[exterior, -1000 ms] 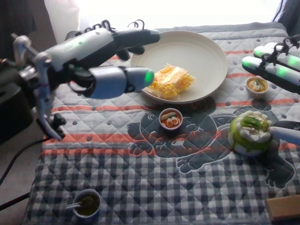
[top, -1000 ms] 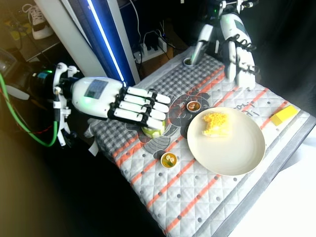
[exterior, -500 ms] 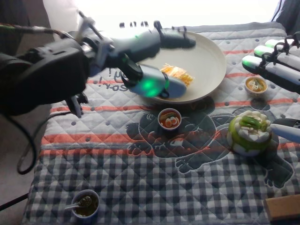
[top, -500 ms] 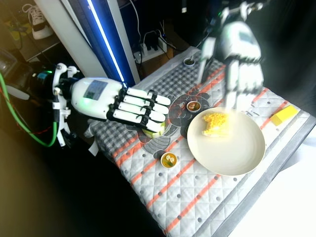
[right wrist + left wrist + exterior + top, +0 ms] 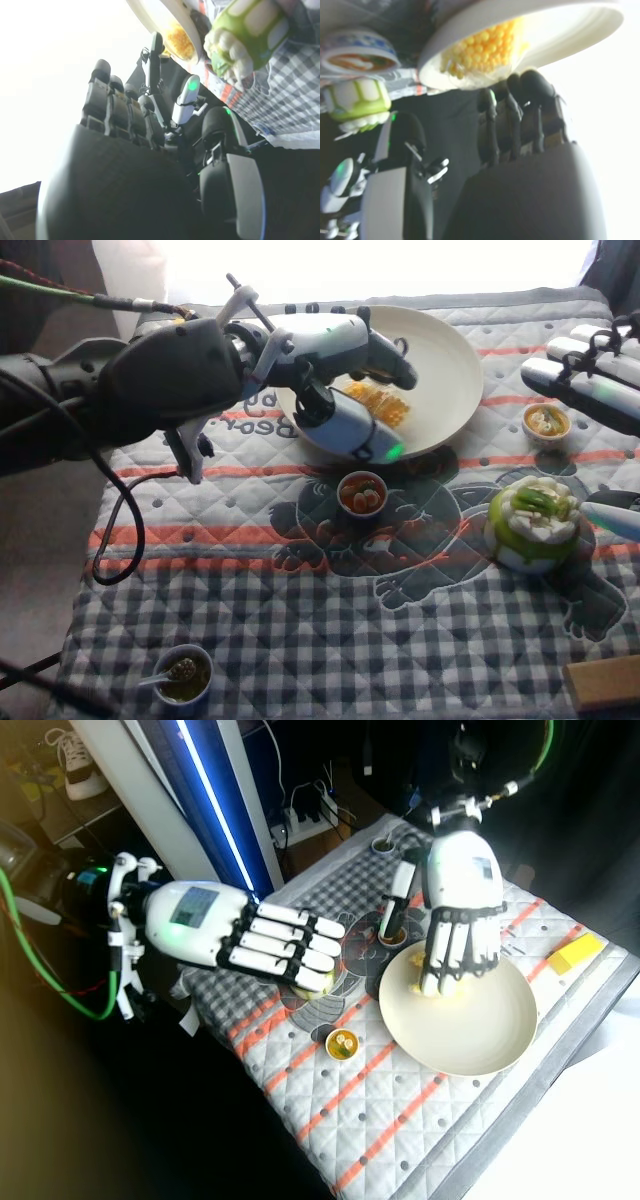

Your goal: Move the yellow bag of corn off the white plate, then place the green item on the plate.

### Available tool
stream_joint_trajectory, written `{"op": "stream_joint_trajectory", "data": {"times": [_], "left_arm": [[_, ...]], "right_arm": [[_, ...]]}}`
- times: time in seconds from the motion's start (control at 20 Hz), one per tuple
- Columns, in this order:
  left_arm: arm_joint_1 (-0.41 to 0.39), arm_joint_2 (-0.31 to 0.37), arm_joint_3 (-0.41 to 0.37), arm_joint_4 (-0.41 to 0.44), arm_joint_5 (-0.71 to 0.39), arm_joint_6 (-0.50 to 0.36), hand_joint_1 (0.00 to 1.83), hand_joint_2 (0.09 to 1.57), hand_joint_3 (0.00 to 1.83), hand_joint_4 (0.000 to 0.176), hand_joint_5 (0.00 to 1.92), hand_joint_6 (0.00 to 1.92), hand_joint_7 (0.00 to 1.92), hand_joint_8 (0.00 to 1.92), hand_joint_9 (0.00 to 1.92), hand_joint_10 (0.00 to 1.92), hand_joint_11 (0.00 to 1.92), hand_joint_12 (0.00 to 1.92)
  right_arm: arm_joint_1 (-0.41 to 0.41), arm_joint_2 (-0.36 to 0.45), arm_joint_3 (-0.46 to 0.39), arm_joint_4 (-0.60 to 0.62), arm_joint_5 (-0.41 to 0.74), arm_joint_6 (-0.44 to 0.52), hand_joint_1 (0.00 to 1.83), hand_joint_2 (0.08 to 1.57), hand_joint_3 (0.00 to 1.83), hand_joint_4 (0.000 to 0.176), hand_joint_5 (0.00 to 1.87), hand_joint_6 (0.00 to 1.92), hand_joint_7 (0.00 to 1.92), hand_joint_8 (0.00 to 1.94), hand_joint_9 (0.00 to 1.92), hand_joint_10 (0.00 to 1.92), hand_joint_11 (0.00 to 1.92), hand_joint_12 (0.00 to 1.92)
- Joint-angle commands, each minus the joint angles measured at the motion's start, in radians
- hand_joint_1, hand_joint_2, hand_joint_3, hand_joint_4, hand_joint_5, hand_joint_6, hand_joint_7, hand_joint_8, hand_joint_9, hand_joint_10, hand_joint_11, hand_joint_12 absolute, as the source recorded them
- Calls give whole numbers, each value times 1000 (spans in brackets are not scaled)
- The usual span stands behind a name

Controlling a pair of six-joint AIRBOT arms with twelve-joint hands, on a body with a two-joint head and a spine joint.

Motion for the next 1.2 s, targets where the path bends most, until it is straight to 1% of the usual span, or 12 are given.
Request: {"op": "stream_joint_trajectory", "data": {"times": [0.0, 0.1, 0.25, 0.35, 0.45, 0.5, 0.6, 0.65, 0.75, 0.9, 1.0, 1.15], "left_arm": [[2, -9, 10, -13, -59, -1, 609, 1142, 5, 0, 410, 13, 328, 340, 2, 1332, 42, 1915], [11, -21, 32, -45, -46, -1, 1123, 1026, 0, 0, 768, 68, 528, 959, 283, 1708, 448, 1921], [27, -43, 69, -96, -29, -1, 941, 1317, 28, 0, 619, 1478, 474, 1869, 466, 1912, 520, 1921], [32, -51, 80, -115, -24, -1, 889, 1246, 0, 174, 715, 1400, 577, 1268, 443, 1547, 441, 1882], [33, -52, 83, -125, -21, -1, 1139, 851, 846, 19, 838, 1522, 719, 1663, 669, 1858, 772, 1900], [33, -52, 83, -126, -21, -1, 796, 963, 890, 145, 622, 1841, 565, 1869, 649, 1908, 805, 1917], [27, -42, 72, -131, -31, -2, 816, 828, 1126, 170, 706, 1890, 851, 1911, 1006, 1918, 1142, 1920], [24, -34, 64, -130, -37, -5, 683, 854, 1032, 0, 415, 1920, 750, 1921, 1062, 1921, 1307, 1921], [12, 3, 33, -43, -56, -114, 1235, 1086, 598, 0, 515, 1651, 582, 1826, 692, 1921, 1085, 1921], [-14, 87, -53, 186, -124, -327, 124, 967, 998, 0, 426, 1919, 702, 1920, 848, 1921, 1024, 1921], [-23, 122, -86, 319, -163, -470, 1225, 1522, 441, 0, 79, 1360, 326, 1316, 314, 1609, 425, 1921], [-28, 165, -124, 459, -224, -645, 1235, 1386, 24, 0, 159, 1286, 508, 1728, 535, 1909, 697, 1921]], "right_arm": [[6, -3, 2, -8, 123, 3, 547, 1300, 0, 30, 0, 0, 0, 0, 0, 0, 0, 594], [6, -3, 2, -8, 123, 4, 537, 1298, 0, 40, 0, 0, 0, 0, 0, 0, 0, 754], [4, -3, 3, -8, 123, 8, 553, 1297, 0, 32, 0, 0, 0, 0, 0, 0, 0, 838], [3, -3, 3, -8, 123, 11, 551, 1304, 1, 31, 0, 0, 0, 0, 0, 0, 0, 710], [3, -3, 3, -8, 123, 13, 541, 1312, 1, 25, 0, 0, 0, 0, 0, 0, 0, 544], [3, -3, 4, -8, 123, 13, 529, 1316, 0, 28, 0, 0, 0, 0, 0, 0, 0, 591], [1, -3, 4, -8, 123, 15, 519, 1322, 3, 17, 0, 0, 0, 0, 0, 0, 0, 597], [1, -3, 4, -8, 123, 15, 490, 1326, 2, 26, 0, 0, 0, 0, 0, 0, 0, 649], [1, -3, 5, -8, 123, 17, 476, 1334, 3, 31, 0, 0, 0, 0, 0, 0, 0, 504], [1, -3, 5, -8, 123, 20, 479, 1335, 0, 28, 0, 0, 0, 0, 0, 0, 0, 437], [1, -3, 5, -8, 123, 21, 506, 1332, 0, 40, 0, 0, 0, 0, 0, 0, 0, 497], [1, -3, 5, -8, 124, 23, 514, 1338, 0, 39, 0, 0, 0, 0, 0, 0, 0, 355]]}}
